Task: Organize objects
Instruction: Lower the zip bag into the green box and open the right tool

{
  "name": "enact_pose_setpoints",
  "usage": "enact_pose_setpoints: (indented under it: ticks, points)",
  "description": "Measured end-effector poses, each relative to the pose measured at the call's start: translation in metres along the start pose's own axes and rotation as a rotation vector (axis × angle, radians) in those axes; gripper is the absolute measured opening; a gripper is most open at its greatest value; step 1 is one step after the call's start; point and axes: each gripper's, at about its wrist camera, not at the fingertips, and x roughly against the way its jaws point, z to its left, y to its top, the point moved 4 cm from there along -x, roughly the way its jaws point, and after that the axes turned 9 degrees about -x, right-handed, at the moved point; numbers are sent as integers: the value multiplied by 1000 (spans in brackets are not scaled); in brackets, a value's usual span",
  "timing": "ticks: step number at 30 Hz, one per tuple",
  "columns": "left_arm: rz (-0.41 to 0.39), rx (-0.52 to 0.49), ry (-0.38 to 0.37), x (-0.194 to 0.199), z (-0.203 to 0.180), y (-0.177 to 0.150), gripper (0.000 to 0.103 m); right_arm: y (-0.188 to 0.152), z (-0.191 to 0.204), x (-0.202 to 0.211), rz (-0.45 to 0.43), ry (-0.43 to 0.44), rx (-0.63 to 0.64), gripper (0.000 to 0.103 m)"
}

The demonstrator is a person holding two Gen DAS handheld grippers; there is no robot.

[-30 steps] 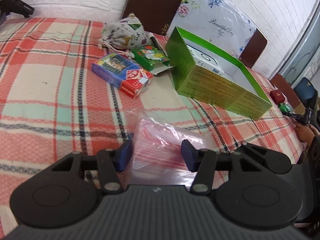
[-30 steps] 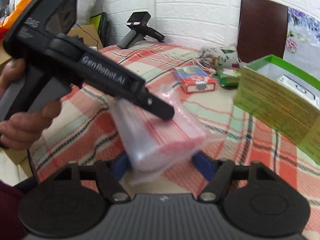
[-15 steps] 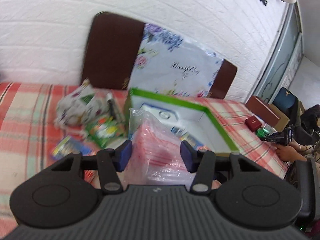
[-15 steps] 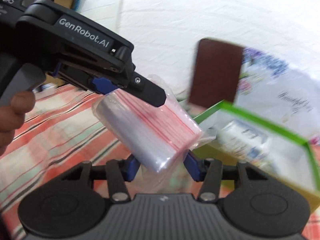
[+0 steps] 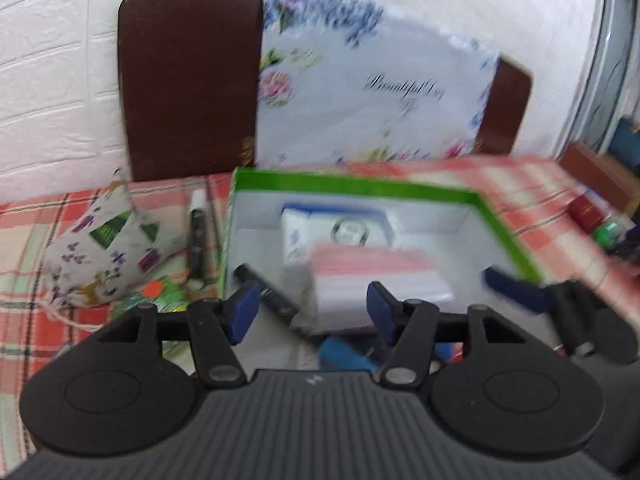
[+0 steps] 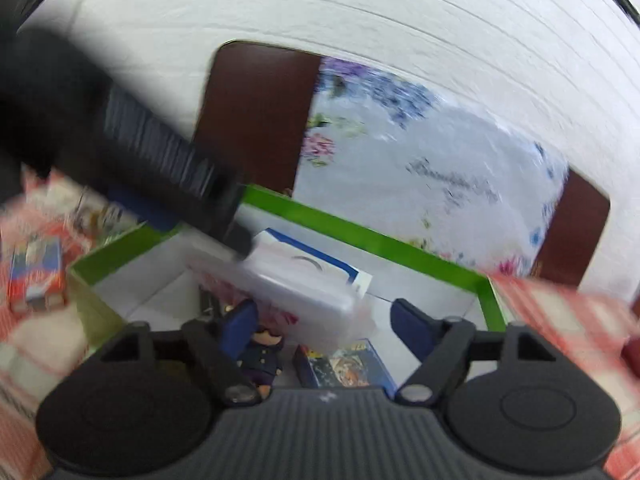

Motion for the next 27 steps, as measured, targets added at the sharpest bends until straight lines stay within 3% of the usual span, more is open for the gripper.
enact_pose_setpoints:
  ticks: [4, 11, 15, 19, 27]
  points:
    - [-30, -36, 45, 17, -1, -16, 60, -9, 5, 11, -32, 24, -1, 85]
    - [-82, -86, 77, 45, -8, -25, 60, -11, 12, 31, -68, 46, -36, 86]
    - [-90, -65, 105, 58, 1, -36, 61, -15, 22, 47, -94, 67, -36, 88]
    - [-54, -38, 162, 67, 23, -59, 61, -21, 42, 57, -98, 92, 10, 88]
    - [50, 58, 276, 71, 78, -107, 61, -38, 83, 57, -24, 172, 78, 87]
